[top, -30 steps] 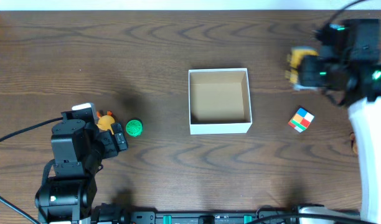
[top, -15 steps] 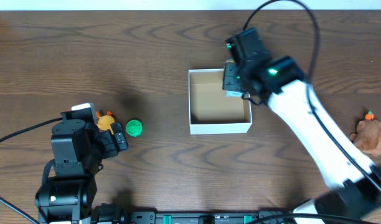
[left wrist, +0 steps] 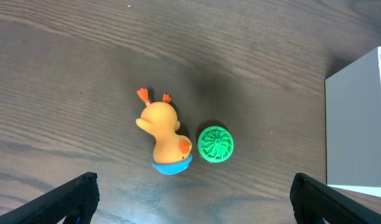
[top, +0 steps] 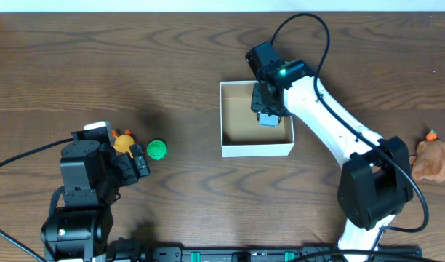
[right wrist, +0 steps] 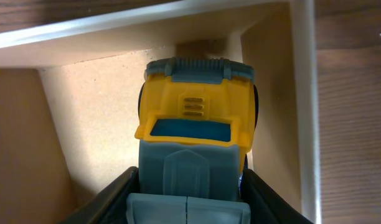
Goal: Pack container
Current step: 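Carry the truck left and lower it into the white box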
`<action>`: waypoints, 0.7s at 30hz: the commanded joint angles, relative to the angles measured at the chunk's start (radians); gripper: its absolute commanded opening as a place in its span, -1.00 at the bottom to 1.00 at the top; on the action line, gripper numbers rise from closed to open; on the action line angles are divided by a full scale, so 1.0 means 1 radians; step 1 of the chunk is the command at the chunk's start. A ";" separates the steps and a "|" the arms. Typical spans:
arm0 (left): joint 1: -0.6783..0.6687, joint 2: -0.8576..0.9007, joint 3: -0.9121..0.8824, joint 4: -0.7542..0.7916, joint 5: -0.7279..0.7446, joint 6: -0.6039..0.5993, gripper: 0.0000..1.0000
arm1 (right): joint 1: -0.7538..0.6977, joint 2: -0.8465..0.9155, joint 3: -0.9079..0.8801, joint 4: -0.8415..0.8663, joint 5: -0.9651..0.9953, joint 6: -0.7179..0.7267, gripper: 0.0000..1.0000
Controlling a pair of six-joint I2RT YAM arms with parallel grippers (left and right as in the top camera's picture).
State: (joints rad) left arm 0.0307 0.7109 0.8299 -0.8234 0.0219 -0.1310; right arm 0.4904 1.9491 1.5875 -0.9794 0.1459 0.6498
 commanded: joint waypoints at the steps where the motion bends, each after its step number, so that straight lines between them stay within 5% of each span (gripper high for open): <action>1: -0.002 0.002 0.018 -0.003 -0.011 -0.006 0.96 | -0.006 0.010 0.002 0.004 0.000 -0.001 -0.88; 7: -0.002 0.002 0.018 -0.006 -0.011 -0.006 0.96 | -0.006 0.011 0.002 0.004 0.000 -0.001 0.14; 10: -0.002 0.002 0.018 -0.006 -0.011 -0.006 0.96 | -0.006 0.011 0.002 0.003 0.000 -0.001 0.36; 21: -0.002 0.002 0.011 -0.006 -0.011 -0.006 0.96 | -0.006 0.011 0.002 0.014 0.000 -0.014 0.47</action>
State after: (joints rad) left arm 0.0307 0.7109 0.8299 -0.8280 0.0219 -0.1310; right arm 0.4904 1.9568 1.5875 -0.9733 0.1387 0.6434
